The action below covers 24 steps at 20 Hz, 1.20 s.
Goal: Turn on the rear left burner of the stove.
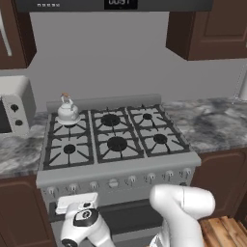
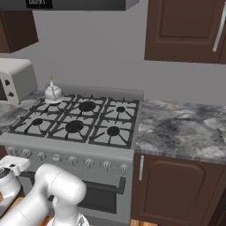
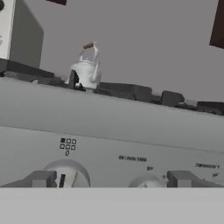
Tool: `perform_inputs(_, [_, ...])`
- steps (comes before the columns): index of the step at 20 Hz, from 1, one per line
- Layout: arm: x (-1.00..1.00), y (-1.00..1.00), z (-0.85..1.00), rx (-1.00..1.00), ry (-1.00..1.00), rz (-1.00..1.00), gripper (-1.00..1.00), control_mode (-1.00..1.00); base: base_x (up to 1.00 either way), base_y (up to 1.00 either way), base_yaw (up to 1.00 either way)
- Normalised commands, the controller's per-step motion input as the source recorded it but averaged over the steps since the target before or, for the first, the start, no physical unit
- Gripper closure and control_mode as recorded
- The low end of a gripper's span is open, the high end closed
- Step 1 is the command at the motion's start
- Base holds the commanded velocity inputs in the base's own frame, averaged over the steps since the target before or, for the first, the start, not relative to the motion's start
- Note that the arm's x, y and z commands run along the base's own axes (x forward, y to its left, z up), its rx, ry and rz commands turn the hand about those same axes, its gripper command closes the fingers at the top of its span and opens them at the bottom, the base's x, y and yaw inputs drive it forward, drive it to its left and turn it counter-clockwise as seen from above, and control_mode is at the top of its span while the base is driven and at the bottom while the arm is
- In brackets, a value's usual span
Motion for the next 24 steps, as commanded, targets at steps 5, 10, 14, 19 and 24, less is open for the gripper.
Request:
perform_inputs(5, [0.35,0.34,-0.34,0.00,0.00,0.00,-1.00,-1.00,0.00,0.00,0.00])
perform_inputs(10, [0.30,0.32,-0.38,0.00,0.00,0.00,-1.00,-1.00,0.00,0.00,0.00])
perform_inputs(14, [0.36,0.23,-0.33,0.00,0.00,0.00,-1.00,-1.00,0.00,0.00,0.00])
perform_inputs(19, [0.39,0.14,-0.26,0.00,0.00,0.00,-1.00,-1.00,0.00,0.00,0.00])
perform_inputs(24, [0.23,0.06,-0.19,0.00,0.00,0.00,1.00,-1.00,0.00,0.00,0.00])
